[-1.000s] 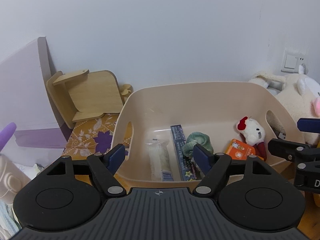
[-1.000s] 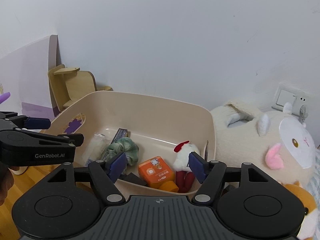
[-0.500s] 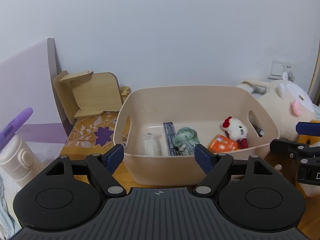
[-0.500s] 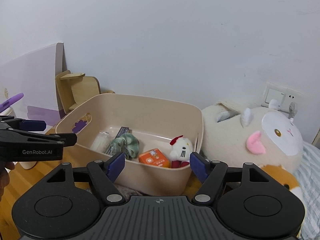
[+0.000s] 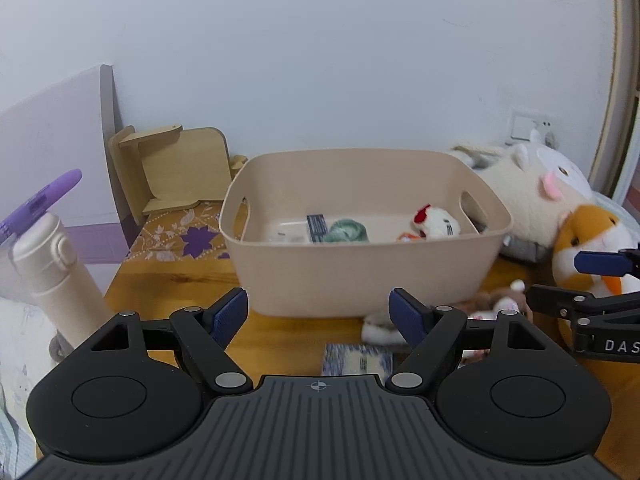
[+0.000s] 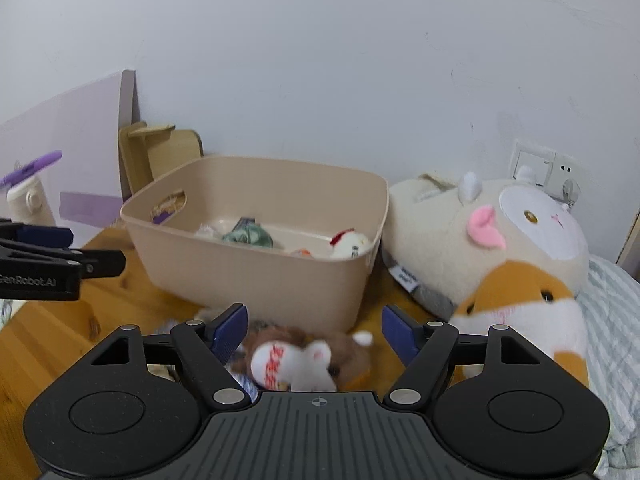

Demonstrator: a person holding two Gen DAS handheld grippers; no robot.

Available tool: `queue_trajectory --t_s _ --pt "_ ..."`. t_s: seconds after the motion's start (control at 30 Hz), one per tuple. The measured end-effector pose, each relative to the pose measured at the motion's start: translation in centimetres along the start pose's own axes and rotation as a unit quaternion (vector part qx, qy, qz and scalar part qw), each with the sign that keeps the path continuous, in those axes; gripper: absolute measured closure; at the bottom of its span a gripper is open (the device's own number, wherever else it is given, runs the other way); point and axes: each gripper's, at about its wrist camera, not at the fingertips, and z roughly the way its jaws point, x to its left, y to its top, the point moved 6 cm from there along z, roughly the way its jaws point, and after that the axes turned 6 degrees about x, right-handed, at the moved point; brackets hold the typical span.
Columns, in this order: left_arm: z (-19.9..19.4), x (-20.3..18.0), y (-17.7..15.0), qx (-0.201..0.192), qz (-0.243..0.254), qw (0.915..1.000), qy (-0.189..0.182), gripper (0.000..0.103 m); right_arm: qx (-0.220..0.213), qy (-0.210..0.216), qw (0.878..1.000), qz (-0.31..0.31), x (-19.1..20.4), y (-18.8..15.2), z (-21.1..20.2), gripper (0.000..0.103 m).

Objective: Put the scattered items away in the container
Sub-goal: 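Pull both tools back from the basket toward the table items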

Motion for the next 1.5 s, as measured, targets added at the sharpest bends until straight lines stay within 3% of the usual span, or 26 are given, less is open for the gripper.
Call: queue_trajectory --t_s 0.3,0.63,1.0,1.5 --pt "0.6 -1.6 -4.5 0.023 0.031 0.9991 -0.016 0.024 0.009 0.021 1.0 -0.012 1.0 -3.0 -0.4 0.027" --pt "2.5 -1.8 -7.8 0.042 0.027 0.9979 -0.042 0.024 0.014 0.046 0.999 -0.01 2.5 -5.9 0.2 0.028" --pt "4.4 -1.5 -9.4 0.047 0.025 0.9974 -0.049 0.024 0.038 0.059 0.998 -0.006 3.2 -8.7 2.5 0.03" --pt "6.9 -0.6 -9.6 0.05 0.013 0.9967 -0.063 0.024 0.044 0.075 0.996 -0.021 4.7 -8.6 5.6 0.033"
